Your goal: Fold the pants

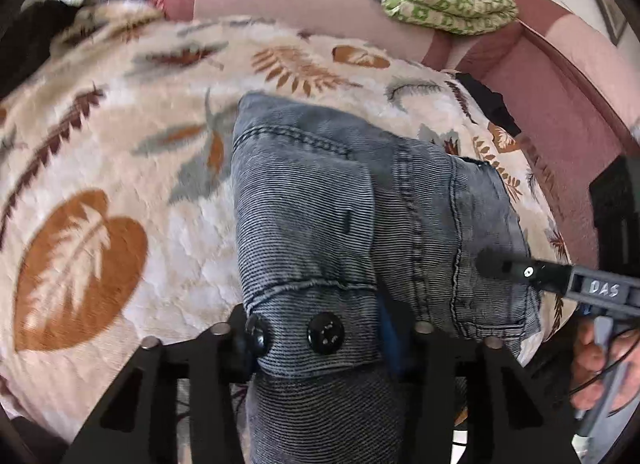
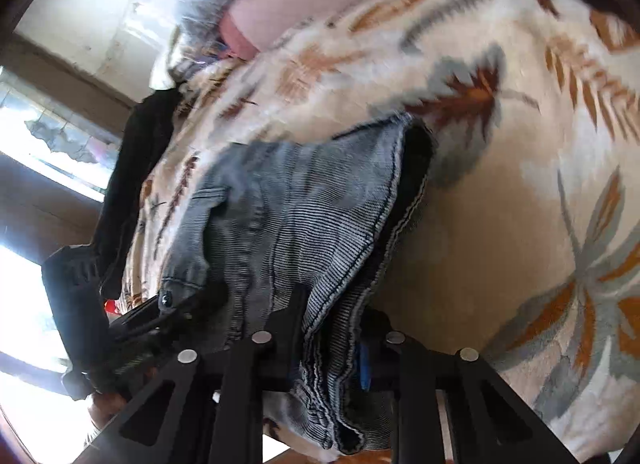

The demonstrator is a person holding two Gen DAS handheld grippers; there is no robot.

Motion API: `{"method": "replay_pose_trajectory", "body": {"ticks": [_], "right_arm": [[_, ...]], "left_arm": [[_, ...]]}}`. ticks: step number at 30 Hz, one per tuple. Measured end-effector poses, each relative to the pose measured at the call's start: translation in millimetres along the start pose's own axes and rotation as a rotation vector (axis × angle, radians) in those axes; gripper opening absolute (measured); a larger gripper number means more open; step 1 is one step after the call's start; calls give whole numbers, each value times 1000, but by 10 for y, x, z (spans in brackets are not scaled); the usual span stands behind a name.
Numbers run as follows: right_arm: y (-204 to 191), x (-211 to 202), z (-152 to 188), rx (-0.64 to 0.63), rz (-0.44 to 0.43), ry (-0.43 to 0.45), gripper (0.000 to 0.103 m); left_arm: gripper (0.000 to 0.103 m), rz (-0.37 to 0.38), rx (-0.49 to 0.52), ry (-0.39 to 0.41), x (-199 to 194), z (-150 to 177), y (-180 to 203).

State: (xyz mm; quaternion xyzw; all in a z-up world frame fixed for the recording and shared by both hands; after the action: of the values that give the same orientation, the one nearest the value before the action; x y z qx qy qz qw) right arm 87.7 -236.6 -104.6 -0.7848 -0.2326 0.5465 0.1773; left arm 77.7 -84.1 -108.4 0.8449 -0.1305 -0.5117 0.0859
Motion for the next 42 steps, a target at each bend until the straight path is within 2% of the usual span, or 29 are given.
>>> {"method": "replay_pose_trajectory", "body": {"ticks": [4, 7, 10, 13, 16, 18, 20, 21, 22, 23, 24, 25, 27, 28, 30, 31, 33, 35, 36, 38, 40, 42], "right_arm": [[-295, -210, -129, -58, -7, 39, 17], [-600, -271, -406, -113, -13, 83, 17], [-837, -312, -681, -166, -18, 127, 17], [-1023, -238, -963, -220, -13, 156, 17], [-1022, 7, -1151, -216, -5, 150, 17], [-915, 231, -1167, -205, 7, 131, 17], [-736, 526, -1130, -197, 45, 101, 21], [-596, 732, -1077, -179, 74, 56, 23], [-457, 885, -1006, -154, 108, 11, 25], [-362, 958, -940, -129, 119, -9, 36], [-326, 931, -899, -116, 106, 8, 42], [-334, 852, -876, -122, 95, 29, 44], [-355, 624, -865, -138, 130, 83, 47], [-382, 497, -867, -139, 147, 121, 48], [-499, 285, -836, -160, 149, 187, 57], [-560, 268, -830, -177, 144, 200, 61], [-663, 328, -714, -226, 153, 186, 69], [-541, 642, -556, -268, 255, 76, 69], [-359, 854, -475, -250, 328, -17, 69], [-272, 820, -489, -158, 259, 5, 69], [-280, 582, -570, -134, 261, 79, 69], [-319, 327, -630, -99, 231, 139, 69]], "left_arm": [[43, -13, 21, 92, -323, -168, 23], [43, -6, 15, 172, -611, -387, -49], [43, -32, 32, 264, -818, -667, -151], [43, -47, 13, 310, -864, -923, -320], [44, -49, -13, 318, -730, -1074, -527], [46, -56, -30, 286, -466, -1095, -687], [52, -71, -40, 237, -148, -1048, -799], [55, -101, -42, 176, 104, -975, -902], [65, -126, -55, 117, 247, -865, -980], [68, -130, -71, 94, 314, -792, -1026], [71, -105, -86, 135, 247, -769, -1032], [73, -99, -84, 162, 129, -756, -1011], [74, -98, -74, 213, -127, -754, -953], [79, -91, -65, 261, -282, -754, -914], [84, -121, -35, 338, -484, -735, -873], [84, -152, -23, 349, -507, -724, -887], [84, -213, -12, 288, -367, -660, -959], [84, -258, 16, 124, 24, -495, -1053], [86, -246, 15, 108, 100, -468, -1062], [86, -212, -16, 146, -1, -480, -1065], [85, -197, -20, 256, -250, -568, -1044], [85, -214, -7, 336, -420, -631, -1055]]}}
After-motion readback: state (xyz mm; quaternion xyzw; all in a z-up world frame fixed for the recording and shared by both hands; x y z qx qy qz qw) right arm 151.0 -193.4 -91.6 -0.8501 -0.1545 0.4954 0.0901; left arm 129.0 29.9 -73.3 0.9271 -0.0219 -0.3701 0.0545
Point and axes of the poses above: each gripper's, at about its wrist camera, not at the fingertips, and x roughly the way its jaws point, y to its right, z to its underside, the point moved 9 cm from there along x, roughly the way its jaws point, and after that the axes turned 3 degrees about -y, right-handed, at the moved point
